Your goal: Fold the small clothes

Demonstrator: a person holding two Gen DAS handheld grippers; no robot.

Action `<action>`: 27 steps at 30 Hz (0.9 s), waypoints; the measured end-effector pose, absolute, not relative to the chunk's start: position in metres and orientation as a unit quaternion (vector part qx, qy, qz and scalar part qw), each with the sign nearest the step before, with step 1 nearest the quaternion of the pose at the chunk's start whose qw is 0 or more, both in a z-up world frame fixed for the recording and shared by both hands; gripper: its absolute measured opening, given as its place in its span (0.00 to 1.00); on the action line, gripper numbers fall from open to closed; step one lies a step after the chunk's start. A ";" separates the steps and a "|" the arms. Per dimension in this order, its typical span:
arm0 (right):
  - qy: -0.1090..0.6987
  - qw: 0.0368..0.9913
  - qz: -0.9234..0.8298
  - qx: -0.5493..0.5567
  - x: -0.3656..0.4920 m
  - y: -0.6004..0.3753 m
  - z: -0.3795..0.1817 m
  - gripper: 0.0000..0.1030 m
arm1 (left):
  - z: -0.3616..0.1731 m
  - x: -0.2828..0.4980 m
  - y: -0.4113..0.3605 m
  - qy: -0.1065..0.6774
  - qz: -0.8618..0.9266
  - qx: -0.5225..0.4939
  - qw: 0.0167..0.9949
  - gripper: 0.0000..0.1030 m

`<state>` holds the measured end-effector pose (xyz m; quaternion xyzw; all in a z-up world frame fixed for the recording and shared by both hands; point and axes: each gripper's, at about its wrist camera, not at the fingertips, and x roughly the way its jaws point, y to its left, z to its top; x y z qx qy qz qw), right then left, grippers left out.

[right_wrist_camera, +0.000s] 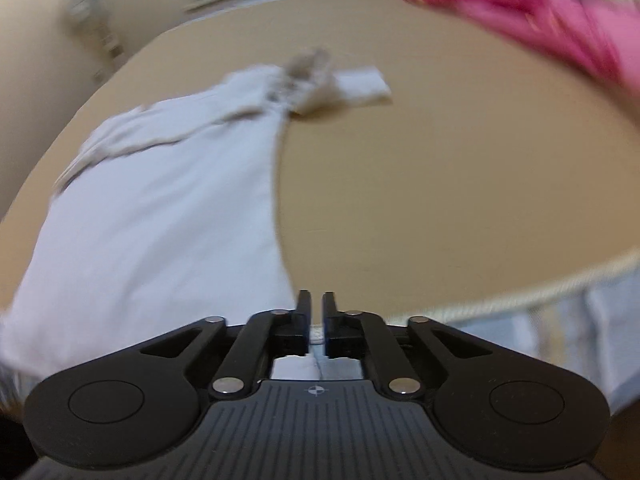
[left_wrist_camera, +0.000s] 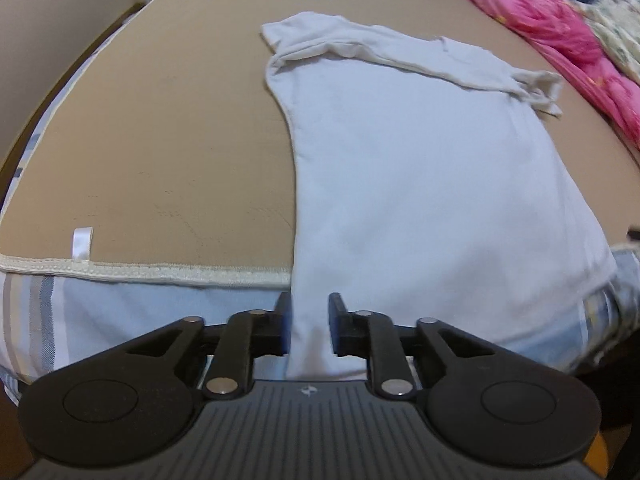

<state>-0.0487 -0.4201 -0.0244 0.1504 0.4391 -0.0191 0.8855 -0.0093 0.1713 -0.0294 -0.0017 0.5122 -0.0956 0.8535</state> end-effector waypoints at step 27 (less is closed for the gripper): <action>0.478 0.870 -0.034 0.115 -0.077 -0.403 -0.042 0.02 | -0.038 -0.001 0.156 0.528 -0.044 0.014 0.848 0.05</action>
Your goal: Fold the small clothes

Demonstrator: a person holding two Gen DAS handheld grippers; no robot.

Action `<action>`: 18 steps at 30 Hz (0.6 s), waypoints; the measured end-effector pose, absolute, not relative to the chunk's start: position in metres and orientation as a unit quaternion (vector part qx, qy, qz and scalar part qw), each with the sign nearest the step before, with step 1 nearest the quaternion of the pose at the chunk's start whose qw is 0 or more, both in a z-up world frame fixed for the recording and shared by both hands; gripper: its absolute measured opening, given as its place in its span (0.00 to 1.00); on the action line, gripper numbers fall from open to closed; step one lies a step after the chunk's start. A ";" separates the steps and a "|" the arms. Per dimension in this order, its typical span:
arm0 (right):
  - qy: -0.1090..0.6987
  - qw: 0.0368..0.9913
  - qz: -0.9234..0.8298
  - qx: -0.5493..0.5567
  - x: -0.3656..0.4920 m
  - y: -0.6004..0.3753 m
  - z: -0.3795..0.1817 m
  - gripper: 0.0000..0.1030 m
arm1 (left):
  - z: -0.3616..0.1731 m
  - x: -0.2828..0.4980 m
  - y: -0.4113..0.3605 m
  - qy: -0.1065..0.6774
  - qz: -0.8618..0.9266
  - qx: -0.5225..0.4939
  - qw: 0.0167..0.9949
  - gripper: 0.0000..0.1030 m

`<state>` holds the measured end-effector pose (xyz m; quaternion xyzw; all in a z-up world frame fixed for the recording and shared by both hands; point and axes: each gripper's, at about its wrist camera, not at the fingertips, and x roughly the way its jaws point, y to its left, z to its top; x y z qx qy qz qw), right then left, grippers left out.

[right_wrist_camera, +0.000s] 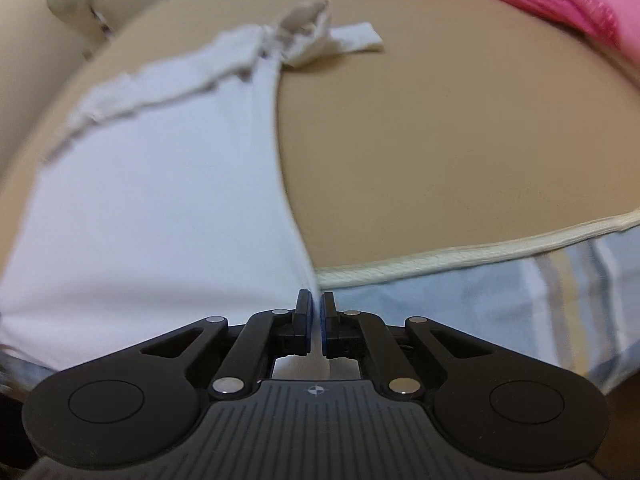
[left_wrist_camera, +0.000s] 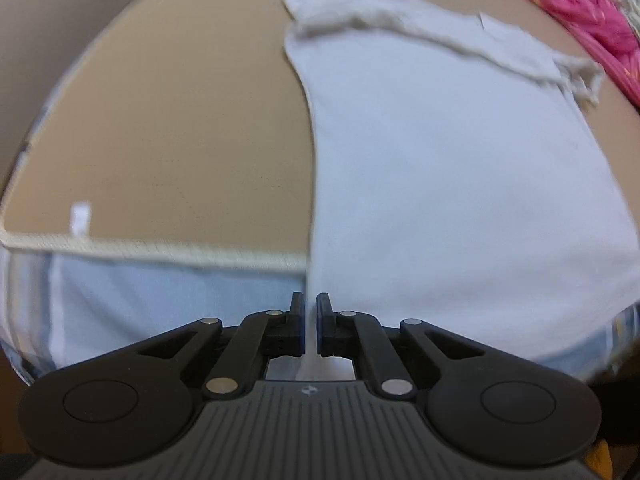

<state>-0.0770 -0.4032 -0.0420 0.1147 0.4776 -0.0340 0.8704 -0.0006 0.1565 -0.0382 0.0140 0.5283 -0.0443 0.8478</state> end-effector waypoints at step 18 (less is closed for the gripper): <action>0.422 0.889 -0.034 0.174 -0.017 -0.375 -0.032 0.33 | -0.042 0.036 0.080 0.487 -0.066 0.024 0.870 0.36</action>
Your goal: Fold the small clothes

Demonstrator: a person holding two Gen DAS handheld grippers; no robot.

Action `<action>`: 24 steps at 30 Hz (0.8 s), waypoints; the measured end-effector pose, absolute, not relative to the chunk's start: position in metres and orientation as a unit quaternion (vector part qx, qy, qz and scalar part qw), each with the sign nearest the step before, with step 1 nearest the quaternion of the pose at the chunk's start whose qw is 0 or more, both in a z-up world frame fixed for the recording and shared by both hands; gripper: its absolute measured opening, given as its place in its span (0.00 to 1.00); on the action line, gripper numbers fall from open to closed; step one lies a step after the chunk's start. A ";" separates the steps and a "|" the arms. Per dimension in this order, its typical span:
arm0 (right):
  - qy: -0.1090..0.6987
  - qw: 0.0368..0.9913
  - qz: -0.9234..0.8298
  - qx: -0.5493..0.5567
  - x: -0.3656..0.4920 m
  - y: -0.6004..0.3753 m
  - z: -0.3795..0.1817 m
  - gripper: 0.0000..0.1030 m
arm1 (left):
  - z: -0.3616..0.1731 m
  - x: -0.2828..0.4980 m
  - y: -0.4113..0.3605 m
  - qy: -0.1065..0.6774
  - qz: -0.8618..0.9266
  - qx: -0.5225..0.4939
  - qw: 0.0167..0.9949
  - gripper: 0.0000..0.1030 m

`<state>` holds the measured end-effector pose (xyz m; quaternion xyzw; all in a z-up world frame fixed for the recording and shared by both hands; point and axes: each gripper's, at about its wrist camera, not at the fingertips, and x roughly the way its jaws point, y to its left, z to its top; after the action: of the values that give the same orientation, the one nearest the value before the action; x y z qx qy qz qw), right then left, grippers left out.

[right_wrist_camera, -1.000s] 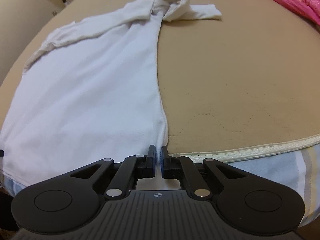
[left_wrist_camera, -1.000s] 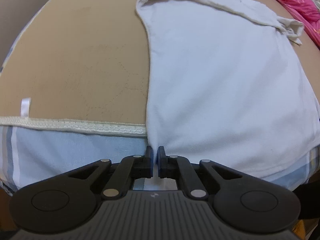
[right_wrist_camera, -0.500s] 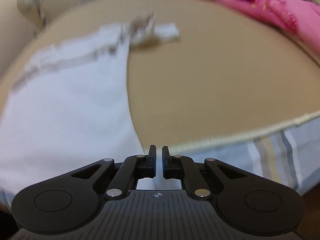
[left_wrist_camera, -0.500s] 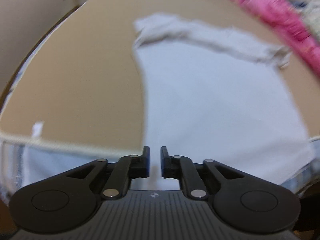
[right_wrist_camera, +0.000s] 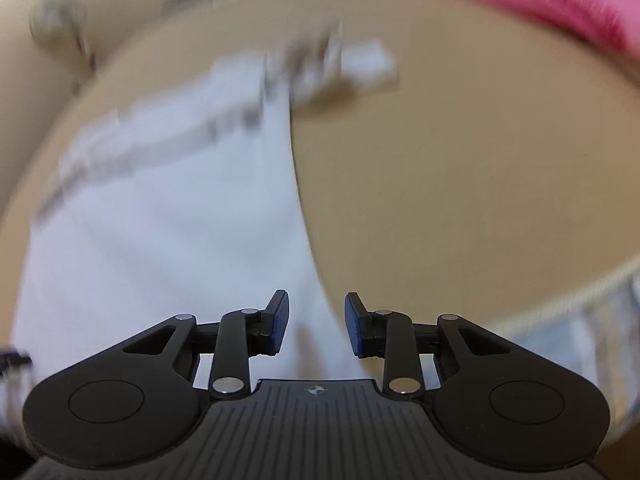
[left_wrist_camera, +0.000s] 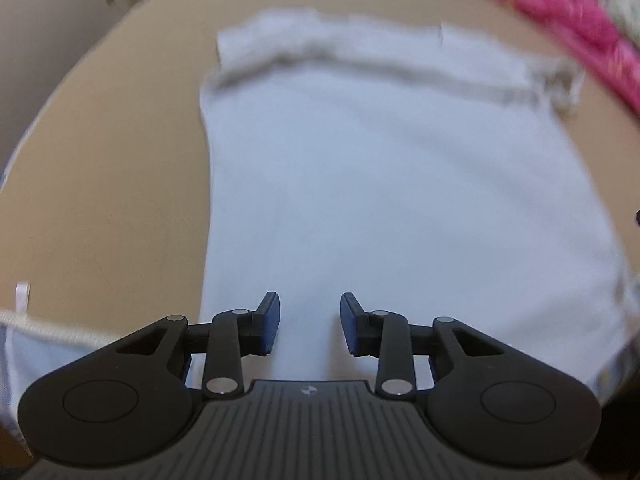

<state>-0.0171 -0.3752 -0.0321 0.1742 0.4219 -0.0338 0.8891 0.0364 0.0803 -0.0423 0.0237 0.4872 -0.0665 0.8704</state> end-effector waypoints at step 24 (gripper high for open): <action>0.499 0.821 -0.019 0.276 0.104 -0.382 -0.070 0.27 | -0.053 0.212 -0.197 0.367 -0.231 0.143 0.890 0.60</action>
<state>0.1041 -0.3818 -0.0698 0.2761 0.4994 -0.0188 0.8210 0.2124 -0.1972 -0.0531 0.1428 0.3674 -0.2308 0.8896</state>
